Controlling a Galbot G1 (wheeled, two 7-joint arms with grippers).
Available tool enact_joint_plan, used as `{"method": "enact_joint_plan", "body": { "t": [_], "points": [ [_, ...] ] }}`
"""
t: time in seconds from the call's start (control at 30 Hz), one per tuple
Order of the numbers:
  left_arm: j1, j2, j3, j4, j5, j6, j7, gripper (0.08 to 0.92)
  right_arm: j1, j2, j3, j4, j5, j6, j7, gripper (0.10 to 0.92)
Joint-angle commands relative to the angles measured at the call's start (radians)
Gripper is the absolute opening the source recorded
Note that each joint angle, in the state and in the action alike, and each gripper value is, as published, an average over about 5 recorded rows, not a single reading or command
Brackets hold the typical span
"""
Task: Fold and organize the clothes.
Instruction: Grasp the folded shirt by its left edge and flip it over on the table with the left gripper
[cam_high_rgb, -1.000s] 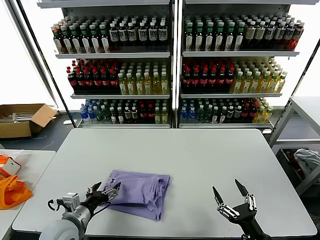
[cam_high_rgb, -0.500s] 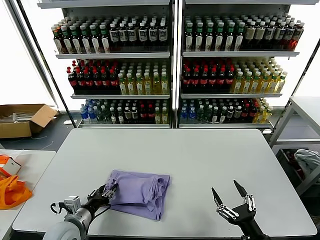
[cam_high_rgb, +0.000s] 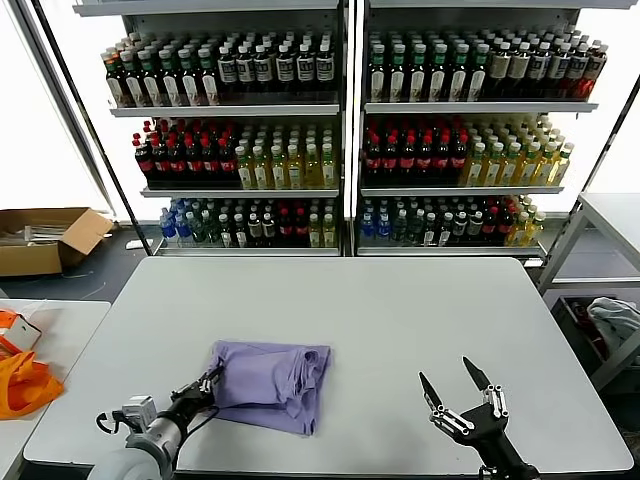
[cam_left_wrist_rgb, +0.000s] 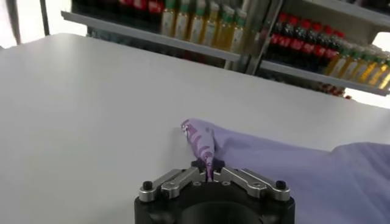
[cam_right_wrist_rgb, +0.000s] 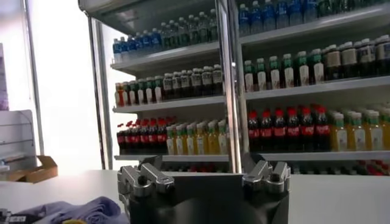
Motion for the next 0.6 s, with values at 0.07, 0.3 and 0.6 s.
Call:
{"method": "enact_joint_plan", "body": {
  "t": [0.07,0.3,0.6],
  "points": [
    [0.120,0.146,-0.516,-0.006,-0.113,-0.037,0.031,0.118,0.013,-0.008,-0.014,-0.002,0.001,-0.004,-0.001,0.823],
    [0.185,0.275,-0.690,0.037,-0.163,-0.012,0.060,0.118,0.028,-0.003,-0.038,-0.005,-0.001,-0.006,0.000,0.823],
    [0.135,0.266,-0.573,-0.068,-0.116,0.028,0.042,0.118,-0.001,-0.015,-0.024,-0.010,0.014,0.015,-0.003,0.823]
  ]
}}
